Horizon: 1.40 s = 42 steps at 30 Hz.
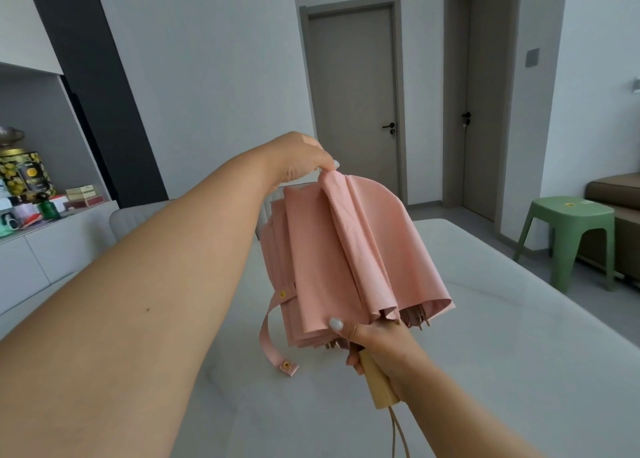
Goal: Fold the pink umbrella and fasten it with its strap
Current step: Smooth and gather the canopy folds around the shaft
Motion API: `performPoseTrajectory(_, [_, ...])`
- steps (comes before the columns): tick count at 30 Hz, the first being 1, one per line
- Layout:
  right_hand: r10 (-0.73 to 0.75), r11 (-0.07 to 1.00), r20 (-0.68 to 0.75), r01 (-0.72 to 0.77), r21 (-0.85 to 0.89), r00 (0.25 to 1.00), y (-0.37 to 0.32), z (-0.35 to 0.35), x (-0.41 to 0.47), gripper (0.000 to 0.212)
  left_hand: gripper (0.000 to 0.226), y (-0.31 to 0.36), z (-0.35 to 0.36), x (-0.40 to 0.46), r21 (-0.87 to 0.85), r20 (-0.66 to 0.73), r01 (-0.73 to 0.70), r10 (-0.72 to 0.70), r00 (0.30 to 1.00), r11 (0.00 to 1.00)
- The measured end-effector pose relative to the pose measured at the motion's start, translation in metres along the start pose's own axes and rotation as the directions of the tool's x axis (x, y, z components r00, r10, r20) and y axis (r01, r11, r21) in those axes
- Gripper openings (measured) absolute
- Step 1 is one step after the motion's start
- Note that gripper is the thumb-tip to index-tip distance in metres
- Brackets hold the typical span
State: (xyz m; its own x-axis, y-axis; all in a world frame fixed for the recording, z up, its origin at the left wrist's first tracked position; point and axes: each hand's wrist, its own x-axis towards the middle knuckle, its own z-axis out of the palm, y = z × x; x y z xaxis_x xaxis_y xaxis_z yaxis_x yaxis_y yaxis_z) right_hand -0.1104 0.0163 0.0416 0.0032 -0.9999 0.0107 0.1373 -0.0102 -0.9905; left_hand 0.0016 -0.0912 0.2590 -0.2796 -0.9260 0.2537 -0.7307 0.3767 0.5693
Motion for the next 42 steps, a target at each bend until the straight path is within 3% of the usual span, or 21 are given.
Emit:
performPoseTrajectory(2, [0.014,1.000,0.002,-0.014,-0.009,1.000,0.000,0.001,-0.001,0.054,0.014,0.001,-0.001,0.000,0.007,0.002,0.003,-0.003,1.000,1.000])
performPoseTrajectory(8, [0.007,1.000,0.019,-0.007,-0.002,1.000,0.001,0.001,0.000,0.053,0.036,0.002,-0.001,0.000,0.147,-0.013,0.056,-0.055,0.998,0.987])
performPoseTrajectory(16, [0.000,1.000,0.037,0.001,-0.024,0.999,0.001,0.000,0.000,0.049,0.020,0.002,0.003,-0.004,0.117,0.024,-0.018,0.015,1.000,0.993])
performPoseTrajectory(19, [0.006,0.999,0.033,-0.004,-0.050,0.999,0.000,0.001,-0.002,0.052,0.015,0.008,0.003,-0.011,-0.012,0.067,0.002,-0.002,0.998,1.000])
performPoseTrajectory(23, [0.032,0.999,0.056,-0.030,-0.032,0.998,0.001,0.002,-0.004,0.052,0.009,0.009,-0.003,-0.015,-0.410,0.285,0.066,0.059,0.957,0.910])
performPoseTrajectory(26, [0.035,0.999,0.059,-0.034,-0.011,0.998,0.001,0.001,-0.004,0.047,0.035,0.004,-0.007,-0.013,-0.403,0.362,0.108,0.049,0.931,0.909])
performPoseTrajectory(29, [0.008,1.000,0.064,-0.009,0.020,0.998,-0.001,0.001,-0.003,0.029,0.051,0.000,-0.004,-0.010,-0.308,0.187,0.050,0.009,0.982,0.950])
performPoseTrajectory(31, [-0.005,1.000,0.061,0.004,0.021,0.998,0.000,0.000,-0.002,0.030,0.047,-0.005,-0.003,-0.008,-0.279,0.113,0.065,-0.034,0.993,0.958])
performPoseTrajectory(37, [0.023,1.000,0.034,-0.023,0.006,0.999,0.001,0.002,-0.002,0.040,0.018,-0.009,-0.008,-0.014,-0.319,0.174,0.047,0.009,0.985,0.947])
performPoseTrajectory(42, [-0.041,0.999,0.058,0.041,0.005,0.997,0.001,0.002,-0.003,0.047,0.023,-0.007,-0.008,-0.017,-0.512,0.117,0.103,-0.050,0.992,0.853])
